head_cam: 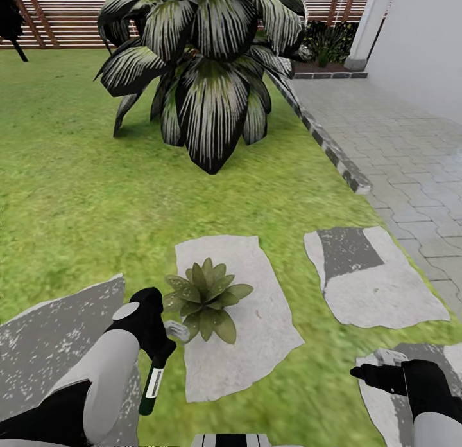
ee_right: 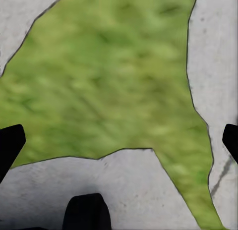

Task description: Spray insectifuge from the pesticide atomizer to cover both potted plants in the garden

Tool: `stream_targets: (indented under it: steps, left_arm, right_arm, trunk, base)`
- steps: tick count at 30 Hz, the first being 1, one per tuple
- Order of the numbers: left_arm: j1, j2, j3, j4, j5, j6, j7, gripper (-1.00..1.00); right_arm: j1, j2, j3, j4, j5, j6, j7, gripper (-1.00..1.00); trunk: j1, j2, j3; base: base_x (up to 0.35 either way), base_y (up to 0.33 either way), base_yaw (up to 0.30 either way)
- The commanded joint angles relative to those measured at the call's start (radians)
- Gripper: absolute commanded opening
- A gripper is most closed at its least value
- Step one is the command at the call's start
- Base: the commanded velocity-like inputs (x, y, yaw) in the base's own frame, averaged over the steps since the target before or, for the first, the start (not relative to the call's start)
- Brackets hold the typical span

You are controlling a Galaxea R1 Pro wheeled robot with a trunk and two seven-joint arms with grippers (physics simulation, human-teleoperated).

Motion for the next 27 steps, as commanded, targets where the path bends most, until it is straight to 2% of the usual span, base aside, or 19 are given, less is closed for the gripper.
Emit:
stream_targets:
  steps: [1,13,17,23,27]
  left_arm:
    - [-0.001,-0.002,0.008,-0.001,-0.010,0.010,-0.009,-1.00]
    - [-0.001,0.000,0.009,-0.001,-0.010,0.010,-0.009,-1.00]
    - [-0.001,0.000,0.010,-0.001,-0.010,0.010,-0.009,-1.00]
    - [-0.001,-0.001,0.009,0.001,-0.010,0.010,-0.009,-1.00]
    - [-0.001,-0.002,0.008,0.002,-0.010,0.010,-0.010,-1.00]
  right_arm:
    - [-0.001,0.000,-0.003,-0.001,0.010,0.000,0.010,1.00]
    - [-0.001,0.000,-0.003,-0.001,0.010,0.000,0.010,1.00]
    - [-0.001,0.000,-0.003,-0.001,0.010,0.000,0.010,1.00]
    - [-0.001,0.000,-0.003,-0.001,0.010,0.000,0.010,1.00]
    - [-0.001,0.000,-0.003,-0.001,0.010,0.000,0.010,1.00]
  trunk:
    - [0.000,0.000,-0.001]
    - [0.000,0.000,-0.001]
    - [0.000,0.000,-0.001]
    - [0.000,0.000,-0.001]
    - [0.000,0.000,-0.002]
  base:
    - [0.000,-0.039,0.186]
    - [0.004,-0.005,0.240]
    - [0.218,0.000,0.247]
    - [0.038,0.000,0.042]
    - [0.118,-0.172,0.074]
